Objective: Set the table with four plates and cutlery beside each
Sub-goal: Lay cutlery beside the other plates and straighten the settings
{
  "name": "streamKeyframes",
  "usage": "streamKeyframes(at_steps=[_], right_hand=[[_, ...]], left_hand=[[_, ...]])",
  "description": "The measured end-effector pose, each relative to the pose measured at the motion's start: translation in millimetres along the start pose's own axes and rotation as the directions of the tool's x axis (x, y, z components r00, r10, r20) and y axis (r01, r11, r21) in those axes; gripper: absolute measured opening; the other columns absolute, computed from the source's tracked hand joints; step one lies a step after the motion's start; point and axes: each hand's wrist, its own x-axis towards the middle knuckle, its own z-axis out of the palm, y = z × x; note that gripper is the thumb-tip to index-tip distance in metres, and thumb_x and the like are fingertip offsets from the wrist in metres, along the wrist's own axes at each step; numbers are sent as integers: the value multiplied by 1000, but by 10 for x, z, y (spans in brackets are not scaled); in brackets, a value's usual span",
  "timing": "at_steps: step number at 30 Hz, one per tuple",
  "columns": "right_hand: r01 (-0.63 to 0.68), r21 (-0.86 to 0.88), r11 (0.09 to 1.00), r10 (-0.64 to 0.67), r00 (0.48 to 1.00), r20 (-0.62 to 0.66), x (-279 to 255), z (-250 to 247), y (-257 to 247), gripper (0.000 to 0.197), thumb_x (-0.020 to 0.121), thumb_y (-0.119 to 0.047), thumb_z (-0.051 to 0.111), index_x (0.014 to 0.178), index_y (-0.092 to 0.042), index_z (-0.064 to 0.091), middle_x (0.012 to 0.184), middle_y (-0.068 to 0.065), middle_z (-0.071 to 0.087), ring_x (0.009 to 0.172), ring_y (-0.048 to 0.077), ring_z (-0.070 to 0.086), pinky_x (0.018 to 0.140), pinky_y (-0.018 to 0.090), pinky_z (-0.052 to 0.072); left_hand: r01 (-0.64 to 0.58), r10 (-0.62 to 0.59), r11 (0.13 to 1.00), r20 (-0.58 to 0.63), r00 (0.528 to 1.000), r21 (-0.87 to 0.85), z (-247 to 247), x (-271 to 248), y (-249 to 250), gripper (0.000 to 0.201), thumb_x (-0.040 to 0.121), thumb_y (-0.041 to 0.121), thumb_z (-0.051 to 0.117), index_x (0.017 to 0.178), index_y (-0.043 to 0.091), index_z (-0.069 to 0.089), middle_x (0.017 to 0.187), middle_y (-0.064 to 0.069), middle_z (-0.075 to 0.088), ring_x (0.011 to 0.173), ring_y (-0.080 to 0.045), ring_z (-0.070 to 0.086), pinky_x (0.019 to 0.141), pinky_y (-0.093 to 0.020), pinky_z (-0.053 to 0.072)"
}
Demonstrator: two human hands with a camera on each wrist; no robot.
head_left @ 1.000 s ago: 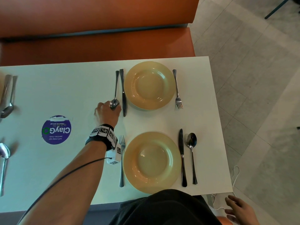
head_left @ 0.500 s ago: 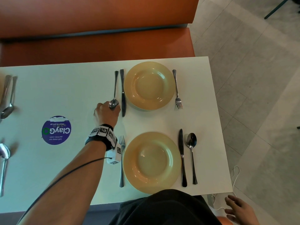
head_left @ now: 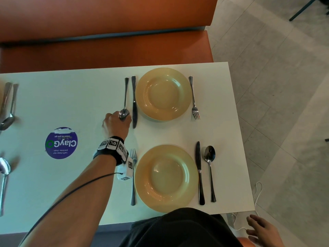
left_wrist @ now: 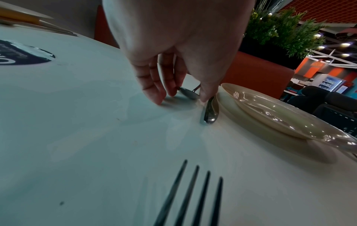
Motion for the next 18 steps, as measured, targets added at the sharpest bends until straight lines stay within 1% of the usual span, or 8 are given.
streamKeyframes(at_steps=[3, 7, 9, 13, 16, 18], right_hand=[[-2, 2, 1000, 2, 1000, -3, 0, -4, 8, 32, 92, -8, 64, 122, 3, 60, 103, 25, 62, 74, 35, 59, 65, 36, 49], [-3, 0, 1000, 3, 1000, -2, 7, -5, 14, 33, 92, -10, 65, 123, 3, 60, 104, 25, 62, 74, 35, 59, 66, 38, 50], [-1, 0, 1000, 1, 1000, -2, 9, -4, 17, 33, 92, -9, 65, 122, 3, 60, 102, 24, 62, 73, 35, 59, 66, 37, 49], [6, 7, 1000, -6, 1000, -3, 2, -4, 32, 33, 92, -9, 64, 122, 3, 59, 94, 19, 63, 73, 35, 59, 66, 37, 49], [6, 9, 1000, -6, 1000, -10, 15, -7, 65, 34, 92, -10, 65, 123, 3, 59, 100, 23, 62, 75, 36, 59, 69, 39, 50], [5, 10, 1000, -5, 1000, -12, 21, -1, 76, 36, 92, -11, 65, 125, 3, 58, 103, 23, 62, 76, 37, 60, 71, 41, 51]], left_hand=[[-1, 1, 1000, -2, 1000, -1, -4, -9, 7, 39, 86, 43, 65, 97, 6, 68, 96, -19, 61, 88, -38, 61, 68, -34, 39], [-3, 3, 1000, 4, 1000, -2, -17, -13, 16, 40, 86, 43, 64, 98, 5, 67, 96, -19, 61, 88, -38, 60, 69, -34, 37], [-2, 2, 1000, 6, 1000, -8, -22, -14, 18, 41, 86, 44, 64, 98, 5, 67, 96, -19, 61, 88, -38, 60, 69, -34, 38], [10, -9, 999, 5, 1000, -32, -32, -33, 32, 41, 85, 45, 64, 96, 6, 65, 97, -18, 59, 88, -37, 59, 70, -34, 37], [8, -8, 999, 9, 1000, -33, -44, -45, 21, 41, 85, 45, 64, 94, 5, 63, 96, -17, 59, 88, -37, 59, 70, -34, 37], [1, 0, 1000, 20, 1000, -26, -50, -48, 5, 42, 85, 46, 64, 96, 6, 63, 97, -17, 58, 88, -37, 59, 71, -36, 41]])
